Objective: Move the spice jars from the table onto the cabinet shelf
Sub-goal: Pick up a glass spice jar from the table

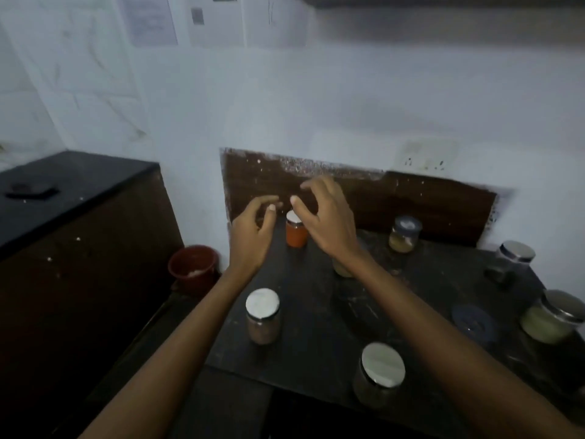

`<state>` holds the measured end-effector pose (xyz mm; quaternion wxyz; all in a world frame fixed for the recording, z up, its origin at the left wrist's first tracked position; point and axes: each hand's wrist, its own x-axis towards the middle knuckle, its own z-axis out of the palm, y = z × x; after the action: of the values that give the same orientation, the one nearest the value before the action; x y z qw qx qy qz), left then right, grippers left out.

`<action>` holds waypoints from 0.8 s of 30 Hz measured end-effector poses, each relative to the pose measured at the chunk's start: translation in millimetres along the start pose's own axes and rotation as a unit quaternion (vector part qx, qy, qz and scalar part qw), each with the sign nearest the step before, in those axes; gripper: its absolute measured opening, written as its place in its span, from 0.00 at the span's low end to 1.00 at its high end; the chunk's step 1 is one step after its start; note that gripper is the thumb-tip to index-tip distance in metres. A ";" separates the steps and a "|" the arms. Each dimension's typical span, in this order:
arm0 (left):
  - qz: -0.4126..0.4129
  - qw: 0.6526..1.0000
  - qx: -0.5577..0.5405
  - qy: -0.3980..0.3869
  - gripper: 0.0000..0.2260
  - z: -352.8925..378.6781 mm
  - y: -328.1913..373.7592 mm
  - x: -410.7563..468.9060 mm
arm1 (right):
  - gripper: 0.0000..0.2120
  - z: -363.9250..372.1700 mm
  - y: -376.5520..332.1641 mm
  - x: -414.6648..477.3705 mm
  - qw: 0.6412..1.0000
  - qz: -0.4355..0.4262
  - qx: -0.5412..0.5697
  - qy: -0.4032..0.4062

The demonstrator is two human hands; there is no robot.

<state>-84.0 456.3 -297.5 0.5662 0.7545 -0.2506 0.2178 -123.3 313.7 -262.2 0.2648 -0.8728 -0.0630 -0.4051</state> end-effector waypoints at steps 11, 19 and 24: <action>-0.184 0.908 0.252 -0.280 0.22 -10.0 -118.2 -110.0 | 0.30 100.5 54.1 -140.6 0.918 0.211 0.045 -0.334; -0.192 0.887 0.257 -0.332 0.24 -16.1 -137.9 -129.4 | 0.41 153.4 54.1 -163.6 0.850 0.329 0.205 -0.357; -0.196 0.901 0.209 -0.327 0.26 -19.7 -135.0 -129.7 | 0.35 164.2 52.2 -169.8 0.869 0.332 0.183 -0.318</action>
<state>-101.7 523.9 -472.4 0.3125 0.9182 -0.2176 -0.1089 -108.4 371.3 -496.6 0.5042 -0.8598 0.0766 0.0246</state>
